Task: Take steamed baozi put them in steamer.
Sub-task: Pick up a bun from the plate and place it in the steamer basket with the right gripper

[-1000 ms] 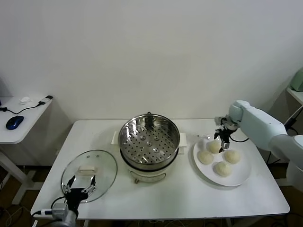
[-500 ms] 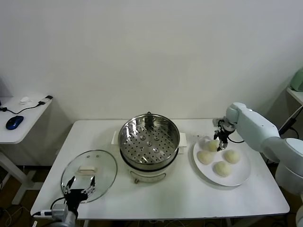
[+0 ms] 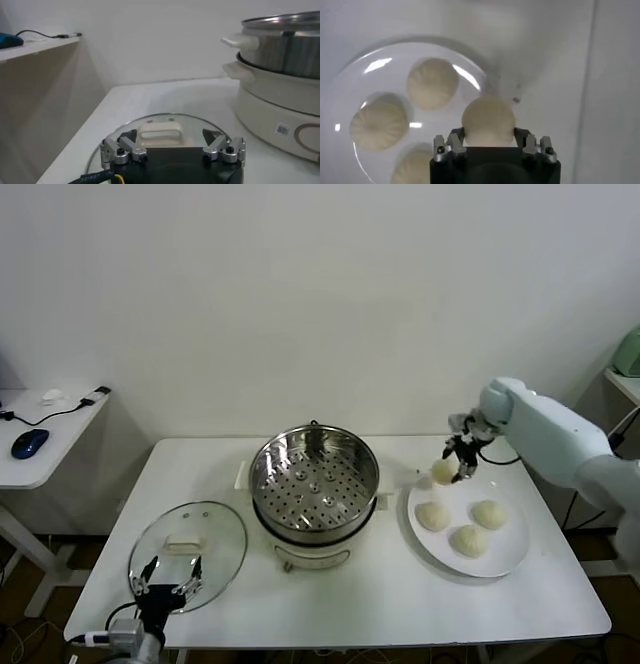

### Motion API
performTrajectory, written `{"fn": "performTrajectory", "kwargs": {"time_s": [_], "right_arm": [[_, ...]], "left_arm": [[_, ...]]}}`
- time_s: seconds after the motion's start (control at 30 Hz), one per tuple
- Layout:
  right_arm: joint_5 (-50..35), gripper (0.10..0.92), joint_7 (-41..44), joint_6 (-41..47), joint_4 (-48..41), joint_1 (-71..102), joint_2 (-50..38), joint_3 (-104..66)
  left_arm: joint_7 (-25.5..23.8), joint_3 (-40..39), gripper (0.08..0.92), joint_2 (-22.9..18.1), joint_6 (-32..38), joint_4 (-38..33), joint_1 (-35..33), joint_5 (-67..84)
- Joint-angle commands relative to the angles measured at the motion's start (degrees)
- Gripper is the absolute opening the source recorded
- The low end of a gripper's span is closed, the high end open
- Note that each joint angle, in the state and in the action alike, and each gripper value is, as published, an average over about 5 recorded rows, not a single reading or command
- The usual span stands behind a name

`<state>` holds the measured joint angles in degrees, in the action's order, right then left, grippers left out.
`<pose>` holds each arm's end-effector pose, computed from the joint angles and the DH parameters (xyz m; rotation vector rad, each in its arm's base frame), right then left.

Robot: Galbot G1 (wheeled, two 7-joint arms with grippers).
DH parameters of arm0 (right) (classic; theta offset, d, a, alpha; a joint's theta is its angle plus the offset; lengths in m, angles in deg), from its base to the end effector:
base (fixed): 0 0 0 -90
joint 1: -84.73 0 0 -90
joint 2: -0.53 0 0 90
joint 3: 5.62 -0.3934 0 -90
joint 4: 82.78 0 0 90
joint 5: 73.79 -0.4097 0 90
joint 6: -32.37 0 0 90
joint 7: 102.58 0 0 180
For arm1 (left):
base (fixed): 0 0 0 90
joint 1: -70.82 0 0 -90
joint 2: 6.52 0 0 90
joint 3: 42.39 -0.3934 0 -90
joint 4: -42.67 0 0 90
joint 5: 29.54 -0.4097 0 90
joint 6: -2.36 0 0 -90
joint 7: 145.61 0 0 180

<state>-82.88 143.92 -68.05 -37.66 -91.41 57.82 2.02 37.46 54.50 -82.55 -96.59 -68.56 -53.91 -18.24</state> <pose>0.7255 -0.1267 -0.0876 1.4753 -1.3135 1.5916 0.1824 0.1036 -0.4023 0.1006 -2.7647 -0.1181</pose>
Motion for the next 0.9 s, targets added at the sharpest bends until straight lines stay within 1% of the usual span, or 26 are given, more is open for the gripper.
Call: {"fn": "performTrajectory", "kwargs": {"time_s": [0.03,0.13,0.2,0.3,0.4,0.47,0.63,0.9], "right_arm": [[-13.70,0.662,0.84,-5.67,13.91,-19.42,-1.33,14.34],[-18.67,0.662,1.29,-11.11,18.19,-25.01,2.43,17.36],[-18.98,0.662,1.51,-15.28,21.00,-27.07,6.11,18.20],[-15.90,0.662,1.29,-21.15,23.87,-27.34,12.39,18.66],[-10.55,0.662,0.52,-25.58,23.12,-24.31,17.34,18.40],[-5.64,0.662,0.07,-28.68,20.07,-21.00,20.00,17.27],[6.03,0.662,-0.18,-35.62,7.05,-10.59,26.06,12.21],[19.71,0.662,-3.67,-37.88,-5.86,-0.17,30.73,5.51]], "left_arm": [[0.05,0.05,0.823,-0.02,0.08,-0.91,-0.26,-0.33],[0.08,0.08,0.823,0.11,0.17,-1.42,-0.63,-0.48],[0.11,0.07,0.823,0.12,0.23,-1.64,-0.83,-0.59],[0.13,0.02,0.823,0.11,0.32,-1.99,-1.08,-0.66],[0.12,-0.03,0.823,0.24,0.33,-2.38,-1.28,-0.71],[0.11,-0.08,0.823,0.40,0.38,-2.50,-1.32,-0.83],[0.10,-0.22,0.823,0.96,0.47,-2.88,-1.54,-1.12],[0.13,-0.38,0.823,1.88,0.97,-3.12,-1.90,-1.19]]}}
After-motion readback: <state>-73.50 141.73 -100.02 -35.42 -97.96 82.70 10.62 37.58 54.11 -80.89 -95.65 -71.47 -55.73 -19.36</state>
